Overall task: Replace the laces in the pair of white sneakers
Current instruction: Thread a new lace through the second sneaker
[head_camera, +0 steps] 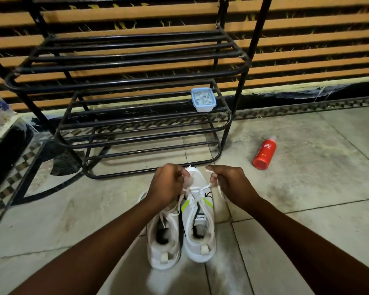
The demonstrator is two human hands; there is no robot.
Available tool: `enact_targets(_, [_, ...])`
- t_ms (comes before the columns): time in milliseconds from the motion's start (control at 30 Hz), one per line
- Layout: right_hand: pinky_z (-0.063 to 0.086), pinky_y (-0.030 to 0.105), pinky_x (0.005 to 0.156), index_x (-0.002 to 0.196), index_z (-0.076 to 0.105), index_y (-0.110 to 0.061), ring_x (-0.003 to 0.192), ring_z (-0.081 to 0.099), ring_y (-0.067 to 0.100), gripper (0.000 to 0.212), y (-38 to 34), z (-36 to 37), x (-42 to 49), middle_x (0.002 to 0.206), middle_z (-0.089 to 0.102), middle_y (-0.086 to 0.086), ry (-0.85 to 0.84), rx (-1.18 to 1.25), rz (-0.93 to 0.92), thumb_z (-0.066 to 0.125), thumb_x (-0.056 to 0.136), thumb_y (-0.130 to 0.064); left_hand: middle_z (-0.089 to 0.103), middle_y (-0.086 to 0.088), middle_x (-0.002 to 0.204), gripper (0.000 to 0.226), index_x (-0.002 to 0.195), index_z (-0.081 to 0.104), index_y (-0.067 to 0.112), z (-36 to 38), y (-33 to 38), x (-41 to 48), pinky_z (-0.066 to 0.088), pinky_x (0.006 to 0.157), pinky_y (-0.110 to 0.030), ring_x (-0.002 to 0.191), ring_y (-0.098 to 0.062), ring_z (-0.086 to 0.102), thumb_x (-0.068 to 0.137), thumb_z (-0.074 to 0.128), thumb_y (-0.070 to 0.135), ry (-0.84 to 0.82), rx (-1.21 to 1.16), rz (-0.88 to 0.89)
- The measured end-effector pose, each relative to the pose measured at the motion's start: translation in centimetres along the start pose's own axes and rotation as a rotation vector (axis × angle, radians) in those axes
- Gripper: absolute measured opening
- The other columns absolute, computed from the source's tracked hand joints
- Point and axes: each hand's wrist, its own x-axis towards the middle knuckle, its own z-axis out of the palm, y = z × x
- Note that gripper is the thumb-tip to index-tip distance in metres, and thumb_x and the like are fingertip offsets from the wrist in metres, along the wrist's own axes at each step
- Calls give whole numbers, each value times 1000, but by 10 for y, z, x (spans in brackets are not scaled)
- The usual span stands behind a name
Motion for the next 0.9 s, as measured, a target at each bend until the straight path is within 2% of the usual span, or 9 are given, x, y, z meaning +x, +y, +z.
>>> enact_targets(100, [57, 33, 72, 102, 73, -11, 67, 68, 12, 25, -20, -8, 5, 78, 75, -5, 86, 162, 131, 53, 96, 2, 77, -3, 76, 30, 86, 74, 14, -17, 21, 0, 59, 71, -32, 67, -18, 73, 91, 59, -12, 60, -249, 36])
enact_targets(200, [53, 21, 73, 96, 74, -15, 74, 69, 6, 15, -48, -21, 14, 81, 75, -8, 162, 299, 131, 61, 96, -7, 78, -7, 78, 22, 100, 67, 15, -35, 50, 1, 62, 76, -38, 70, -30, 75, 94, 64, -6, 96, -429, 50])
enact_targets(300, [52, 23, 84, 97, 79, -18, 91, 67, 6, 12, -81, -39, 25, 91, 72, -7, 271, 350, 89, 72, 90, -12, 78, -6, 75, 14, 92, 68, 7, -61, 85, -6, 64, 70, -35, 71, -24, 76, 91, 68, -7, 162, -520, 149])
enact_targets(433, [57, 32, 86, 96, 80, -18, 90, 69, 9, 15, -120, -69, 45, 89, 73, -3, 414, 511, 148, 78, 84, -9, 75, -22, 82, 3, 96, 64, -11, -96, 129, -17, 64, 74, -37, 81, -29, 77, 93, 64, -9, 198, -616, 209])
enact_targets(533, [58, 24, 81, 91, 80, -15, 85, 73, 8, 12, -148, -95, 60, 84, 77, -4, 500, 615, 137, 81, 81, -8, 75, -16, 92, 4, 96, 68, -4, -122, 161, -22, 61, 80, -34, 88, -22, 75, 93, 68, -2, 260, -555, 239])
enact_targets(600, [57, 21, 76, 88, 79, -17, 82, 74, 8, 10, -162, -107, 69, 80, 77, -5, 544, 668, 140, 80, 82, -9, 74, -5, 90, 1, 93, 72, 6, -135, 176, -23, 56, 71, -24, 82, -9, 69, 93, 71, 5, 296, -525, 235])
enact_targets(667, [59, 27, 76, 90, 80, -14, 82, 74, 12, 8, -176, -121, 75, 81, 78, -3, 569, 740, 142, 79, 83, -10, 74, -3, 86, 3, 92, 73, 12, -150, 190, -22, 52, 63, -16, 75, -4, 66, 93, 72, 9, 314, -555, 231])
enact_targets(800, [59, 21, 72, 96, 80, -12, 82, 74, 6, 12, -202, -145, 83, 85, 78, -6, 578, 771, 92, 79, 84, -11, 75, -8, 88, 5, 91, 74, 17, -176, 215, -22, 54, 68, -26, 79, -12, 68, 93, 73, 13, 323, -565, 251])
enact_targets(900, [57, 17, 73, 96, 80, -12, 85, 74, 6, 13, -219, -158, 87, 86, 78, -6, 560, 742, 33, 80, 83, -12, 76, 0, 90, 4, 93, 74, 18, -191, 229, -25, 51, 67, -20, 82, -6, 69, 93, 73, 15, 336, -573, 276])
